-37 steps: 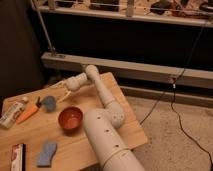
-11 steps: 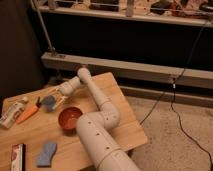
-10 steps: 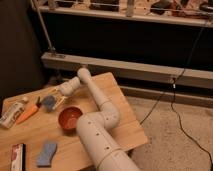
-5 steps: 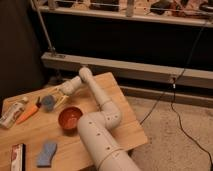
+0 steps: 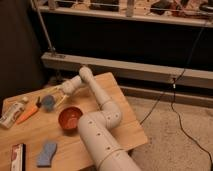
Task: Pick up the ceramic cup
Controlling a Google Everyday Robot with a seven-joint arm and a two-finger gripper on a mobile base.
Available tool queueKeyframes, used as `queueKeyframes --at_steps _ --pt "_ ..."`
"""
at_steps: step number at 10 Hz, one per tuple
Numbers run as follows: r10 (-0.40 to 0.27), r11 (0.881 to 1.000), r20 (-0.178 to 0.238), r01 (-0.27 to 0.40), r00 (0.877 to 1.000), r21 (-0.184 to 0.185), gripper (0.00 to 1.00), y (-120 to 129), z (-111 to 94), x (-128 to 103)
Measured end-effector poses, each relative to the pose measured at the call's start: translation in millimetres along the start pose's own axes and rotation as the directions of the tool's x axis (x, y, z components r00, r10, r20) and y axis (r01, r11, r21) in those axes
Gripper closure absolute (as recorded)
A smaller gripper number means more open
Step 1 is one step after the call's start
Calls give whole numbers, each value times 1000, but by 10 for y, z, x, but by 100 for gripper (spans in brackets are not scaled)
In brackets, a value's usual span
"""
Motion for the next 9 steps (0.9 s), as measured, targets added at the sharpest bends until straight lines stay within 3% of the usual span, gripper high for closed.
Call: queueKeyframes --at_steps 9 --pt "-17 1000 0 17 1000 13 35 41 106 24"
